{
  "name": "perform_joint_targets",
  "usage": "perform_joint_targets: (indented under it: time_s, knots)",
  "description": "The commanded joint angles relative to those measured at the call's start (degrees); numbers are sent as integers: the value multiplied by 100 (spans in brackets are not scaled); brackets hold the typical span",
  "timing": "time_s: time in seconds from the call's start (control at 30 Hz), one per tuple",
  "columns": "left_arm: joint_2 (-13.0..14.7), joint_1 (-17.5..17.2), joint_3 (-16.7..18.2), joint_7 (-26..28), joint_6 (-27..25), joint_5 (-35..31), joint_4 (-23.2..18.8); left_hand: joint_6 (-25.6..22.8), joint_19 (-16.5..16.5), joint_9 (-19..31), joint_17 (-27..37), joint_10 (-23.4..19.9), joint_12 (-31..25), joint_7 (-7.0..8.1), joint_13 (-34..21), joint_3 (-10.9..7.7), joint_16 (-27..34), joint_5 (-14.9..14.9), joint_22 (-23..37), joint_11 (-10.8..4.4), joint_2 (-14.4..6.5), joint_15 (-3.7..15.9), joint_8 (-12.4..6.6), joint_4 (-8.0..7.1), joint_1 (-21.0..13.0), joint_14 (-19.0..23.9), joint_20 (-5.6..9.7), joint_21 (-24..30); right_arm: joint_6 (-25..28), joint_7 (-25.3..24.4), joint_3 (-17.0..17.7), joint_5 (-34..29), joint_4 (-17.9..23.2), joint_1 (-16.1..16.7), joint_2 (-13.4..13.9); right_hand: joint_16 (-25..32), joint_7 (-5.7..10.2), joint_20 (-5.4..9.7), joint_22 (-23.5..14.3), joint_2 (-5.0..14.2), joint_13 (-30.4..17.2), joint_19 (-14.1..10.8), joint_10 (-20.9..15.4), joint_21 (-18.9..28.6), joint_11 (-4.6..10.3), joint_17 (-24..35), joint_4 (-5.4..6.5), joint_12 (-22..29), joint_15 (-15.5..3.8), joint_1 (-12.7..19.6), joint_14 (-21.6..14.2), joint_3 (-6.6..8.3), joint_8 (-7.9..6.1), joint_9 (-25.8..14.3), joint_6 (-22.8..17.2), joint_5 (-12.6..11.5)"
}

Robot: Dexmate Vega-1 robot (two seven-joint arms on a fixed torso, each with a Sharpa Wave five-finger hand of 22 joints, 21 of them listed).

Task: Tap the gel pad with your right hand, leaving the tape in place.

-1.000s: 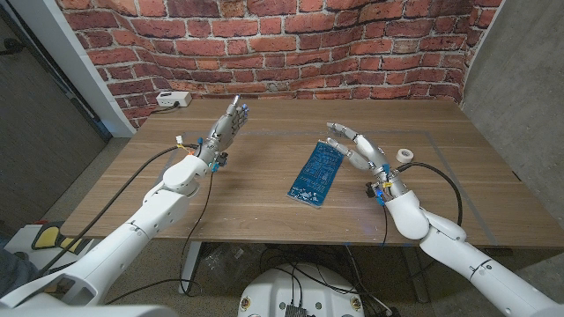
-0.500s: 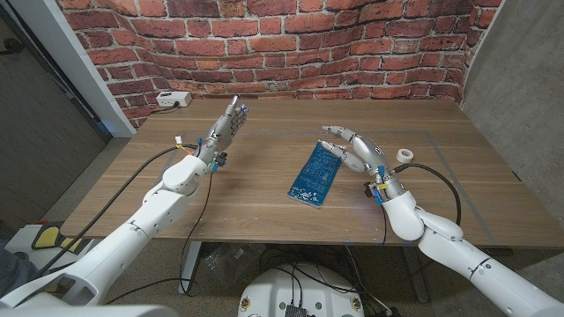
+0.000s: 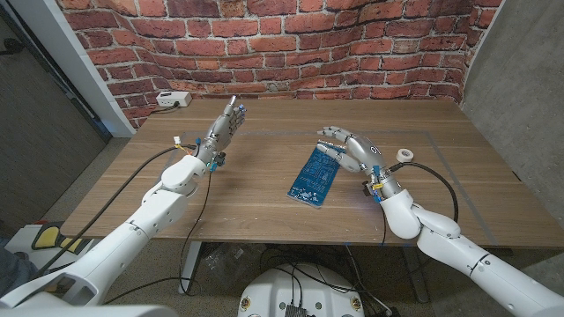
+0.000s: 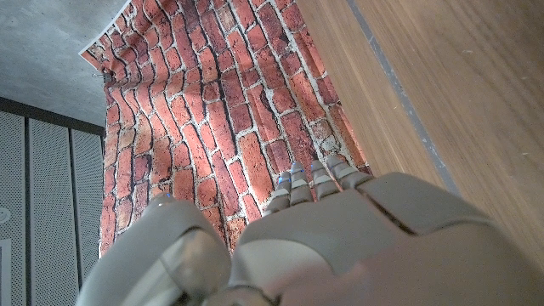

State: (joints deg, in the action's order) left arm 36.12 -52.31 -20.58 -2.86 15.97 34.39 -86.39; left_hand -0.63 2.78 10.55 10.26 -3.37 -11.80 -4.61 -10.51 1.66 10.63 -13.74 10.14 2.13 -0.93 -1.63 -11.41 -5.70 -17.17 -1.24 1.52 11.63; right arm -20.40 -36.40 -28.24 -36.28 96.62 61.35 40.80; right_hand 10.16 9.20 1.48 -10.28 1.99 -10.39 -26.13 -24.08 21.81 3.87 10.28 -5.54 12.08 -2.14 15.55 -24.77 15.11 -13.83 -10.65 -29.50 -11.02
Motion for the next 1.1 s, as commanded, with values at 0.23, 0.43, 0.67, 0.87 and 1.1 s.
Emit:
perform_joint_targets:
  time_s: [0.23, 0.43, 0.67, 0.87, 1.1]
  knots:
    - [2, 39, -8, -1, -34, -9, 20, -45, 31, 5, 14, -23, 8, -20, -21, 35, 22, 7, 17, -28, -37, -5, -8, 11, -29, 31, -31, -2, 641, 19, -345, -474, 147, -160, 346, -18, -28, 117, -21, 69, -4, 119, -103, -82, -1, 21, -37, 51, -51, 16, 145, 26, 72, -19, 11, 12]
    - [18, 0, 4, 36, -32, -20, -35, -42, 31, 6, 14, -29, 8, -7, -21, 41, 20, 8, 17, -22, -44, 0, -4, 11, -33, 35, -30, -3, 777, 115, -406, -605, 263, -165, 545, -16, 0, 108, -22, 82, -6, 142, -133, -105, 1, 22, -42, 60, -44, 16, 186, 33, 83, -20, -1, 11]
    - [47, -66, 25, 92, -47, -28, -121, -51, 31, 6, 14, -43, 4, -12, -21, 48, 19, 8, 17, -26, -49, 0, -5, 10, -36, 36, -33, -3, 884, 223, -456, -685, 356, -170, 703, -5, 40, 100, -24, 92, -7, 148, -160, -120, -1, 23, -49, 67, -51, 19, 194, 41, 89, -20, -27, 9]
    - [56, -118, 44, 126, -26, -32, -164, -47, 31, 6, 14, -41, 6, -7, -22, 54, 17, 8, 17, -20, -52, 4, -1, 10, -38, 37, -30, -3, 1019, 306, -505, -777, 429, -165, 782, 2, 32, 103, -24, 98, -8, 140, -177, -126, 5, 22, -56, 71, -54, 23, 194, 47, 104, -21, -13, 8]
    - [52, -115, 40, 95, -9, -24, -149, -50, 31, 6, 14, -47, 5, -8, -22, 61, 16, 8, 17, -28, -56, 6, 0, 10, -41, 39, -32, -4, 1220, 478, -568, -874, 543, -155, 842, -20, -74, 95, -27, 105, -14, 190, -5, -184, -55, 27, -68, 0, -21, 10, 346, 52, 169, -25, 64, 10]
